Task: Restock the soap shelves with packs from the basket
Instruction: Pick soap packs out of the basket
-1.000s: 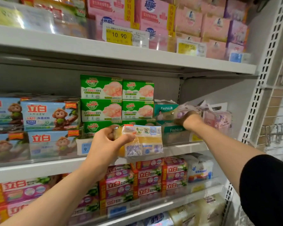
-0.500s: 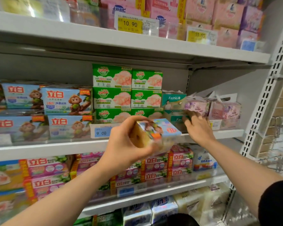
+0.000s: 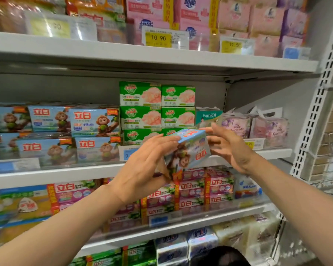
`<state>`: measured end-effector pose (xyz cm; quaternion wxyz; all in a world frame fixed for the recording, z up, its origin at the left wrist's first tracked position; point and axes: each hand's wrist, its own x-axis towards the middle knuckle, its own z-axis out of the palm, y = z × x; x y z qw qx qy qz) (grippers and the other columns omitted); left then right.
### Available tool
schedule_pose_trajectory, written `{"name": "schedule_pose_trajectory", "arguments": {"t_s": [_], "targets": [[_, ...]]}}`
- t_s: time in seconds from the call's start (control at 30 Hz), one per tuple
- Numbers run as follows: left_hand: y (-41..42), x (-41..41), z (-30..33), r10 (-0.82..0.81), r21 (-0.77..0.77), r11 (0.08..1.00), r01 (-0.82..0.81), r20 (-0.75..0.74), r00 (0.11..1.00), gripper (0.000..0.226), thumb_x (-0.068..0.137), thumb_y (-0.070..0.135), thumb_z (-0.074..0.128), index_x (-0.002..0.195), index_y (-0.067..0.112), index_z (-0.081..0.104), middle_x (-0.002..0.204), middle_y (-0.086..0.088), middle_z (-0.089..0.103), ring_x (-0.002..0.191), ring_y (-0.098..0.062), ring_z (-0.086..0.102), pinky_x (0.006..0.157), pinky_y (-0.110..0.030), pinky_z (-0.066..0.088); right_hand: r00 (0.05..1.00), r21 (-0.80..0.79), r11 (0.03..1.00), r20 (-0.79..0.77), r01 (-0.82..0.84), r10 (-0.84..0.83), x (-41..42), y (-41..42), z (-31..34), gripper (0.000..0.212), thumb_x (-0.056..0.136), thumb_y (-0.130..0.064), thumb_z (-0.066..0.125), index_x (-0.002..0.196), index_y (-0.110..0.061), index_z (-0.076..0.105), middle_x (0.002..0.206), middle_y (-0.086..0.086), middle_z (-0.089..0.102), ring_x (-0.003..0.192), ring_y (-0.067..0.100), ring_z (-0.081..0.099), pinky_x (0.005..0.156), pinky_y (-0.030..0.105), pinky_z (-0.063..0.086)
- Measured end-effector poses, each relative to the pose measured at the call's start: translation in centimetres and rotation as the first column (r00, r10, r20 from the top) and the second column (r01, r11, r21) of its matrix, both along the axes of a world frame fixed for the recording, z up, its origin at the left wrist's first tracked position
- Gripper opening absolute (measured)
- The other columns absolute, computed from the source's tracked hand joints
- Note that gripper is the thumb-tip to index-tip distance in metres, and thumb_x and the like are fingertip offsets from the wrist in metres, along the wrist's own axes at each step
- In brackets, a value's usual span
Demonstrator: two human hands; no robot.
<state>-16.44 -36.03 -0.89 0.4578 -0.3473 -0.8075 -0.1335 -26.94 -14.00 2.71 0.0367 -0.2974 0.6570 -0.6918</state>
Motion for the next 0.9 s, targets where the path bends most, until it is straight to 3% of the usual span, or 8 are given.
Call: {"name": "schedule_pose_trajectory", "arguments": {"t_s": [0.1, 0.17, 0.23, 0.37, 0.47, 0.57, 0.7, 0.9], "targets": [[0.4, 0.5, -0.1, 0.096, 0.210, 0.974, -0.084, -0.046, 0.994, 0.063, 0.077, 0.023, 0.070, 0.132, 0.007, 0.045, 0.134, -0.002, 0.054, 0.124, -0.009, 0.050, 0.104, -0.019, 0.040, 0.921, -0.059, 0.943, 0.206, -0.326, 0.331, 1.8, -1.4, 0.0, 0.060, 0.044, -0.044, 0.091, 0.096, -0.017, 0.076, 0.103, 0.023, 0.069, 0.095, 0.032, 0.067, 0.090, 0.046, 0.053], [1.3, 0.4, 0.0, 0.175, 0.363, 0.922, -0.137, -0.073, 0.982, 0.065, 0.075, 0.029, 0.073, 0.130, 0.007, 0.047, 0.128, -0.006, 0.059, 0.116, -0.013, 0.056, 0.097, -0.017, 0.043, 0.877, -0.111, 0.914, 0.256, -0.391, 0.406, 2.6, -2.9, -0.5, 0.065, 0.038, -0.040, 0.095, 0.095, -0.014, 0.076, 0.101, 0.017, 0.071, 0.092, 0.030, 0.069, 0.090, 0.046, 0.054], [2.0, 0.0, 0.1, 0.215, 0.456, 0.876, -0.158, -0.076, 0.974, 0.067, 0.074, 0.030, 0.077, 0.129, 0.006, 0.048, 0.127, -0.007, 0.061, 0.114, -0.014, 0.058, 0.094, -0.018, 0.046, 0.876, -0.151, 0.915, 0.266, -0.373, 0.401, 3.4, -4.7, -0.7, 0.058, 0.046, -0.034, 0.094, 0.096, -0.013, 0.074, 0.099, 0.014, 0.071, 0.087, 0.027, 0.068, 0.081, 0.041, 0.058], [1.7, -1.1, -0.6, 0.177, 0.470, 0.870, -0.149, -0.015, 0.984, 0.072, 0.069, 0.020, 0.085, 0.128, 0.005, 0.048, 0.129, -0.008, 0.057, 0.119, -0.016, 0.055, 0.100, -0.025, 0.046, 0.915, -0.198, 0.955, 0.296, -0.223, 0.275, 4.8, -7.2, -0.2, 0.028, 0.070, -0.012, 0.071, 0.098, -0.011, 0.067, 0.085, 0.008, 0.073, 0.069, 0.017, 0.070, 0.058, 0.032, 0.057], [0.4, -1.0, -1.1, 0.143, 0.409, 0.901, -0.145, 0.037, 0.989, 0.073, 0.070, 0.021, 0.086, 0.130, 0.006, 0.045, 0.133, -0.007, 0.051, 0.125, -0.016, 0.050, 0.104, -0.026, 0.044, 0.941, -0.156, 0.977, 0.285, -0.144, 0.184, 4.6, -7.5, 0.3, 0.037, 0.071, -0.011, 0.070, 0.108, -0.007, 0.066, 0.089, 0.013, 0.073, 0.071, 0.023, 0.070, 0.062, 0.036, 0.058], [-2.1, 0.1, -1.5, 0.271, 0.333, 0.903, -0.272, 0.048, 0.961, 0.063, 0.079, 0.036, 0.073, 0.128, 0.013, 0.041, 0.133, -0.006, 0.050, 0.122, -0.015, 0.049, 0.101, -0.019, 0.042, 0.958, -0.082, 0.995, 0.274, -0.063, 0.084, 4.0, -7.6, 1.6, 0.042, 0.077, -0.021, 0.071, 0.114, -0.004, 0.064, 0.101, 0.019, 0.071, 0.079, 0.030, 0.068, 0.072, 0.045, 0.059], [-7.7, 2.1, -2.7, 0.546, 0.380, 0.771, -0.510, 0.017, 0.838, 0.050, 0.081, 0.026, 0.074, 0.119, 0.008, 0.048, 0.131, -0.011, 0.048, 0.116, -0.026, 0.051, 0.091, -0.040, 0.053, 0.973, -0.018, 0.997, 0.221, -0.070, 0.072, 4.3, -8.8, 4.1, 0.038, 0.075, -0.029, 0.071, 0.107, -0.008, 0.066, 0.094, 0.015, 0.073, 0.070, 0.026, 0.068, 0.074, 0.046, 0.057], [-16.3, 6.1, -3.0, 0.811, 0.497, 0.503, -0.707, 0.012, 0.585, 0.050, 0.083, 0.029, 0.066, 0.120, 0.000, 0.051, 0.130, -0.019, 0.048, 0.121, -0.037, 0.043, 0.106, -0.049, 0.032, 0.972, 0.036, 0.972, 0.054, -0.232, 0.230, 7.1, -14.5, 8.0, 0.038, 0.081, -0.031, 0.066, 0.111, -0.007, 0.067, 0.105, 0.015, 0.070, 0.081, 0.025, 0.066, 0.078, 0.046, 0.055]]}}
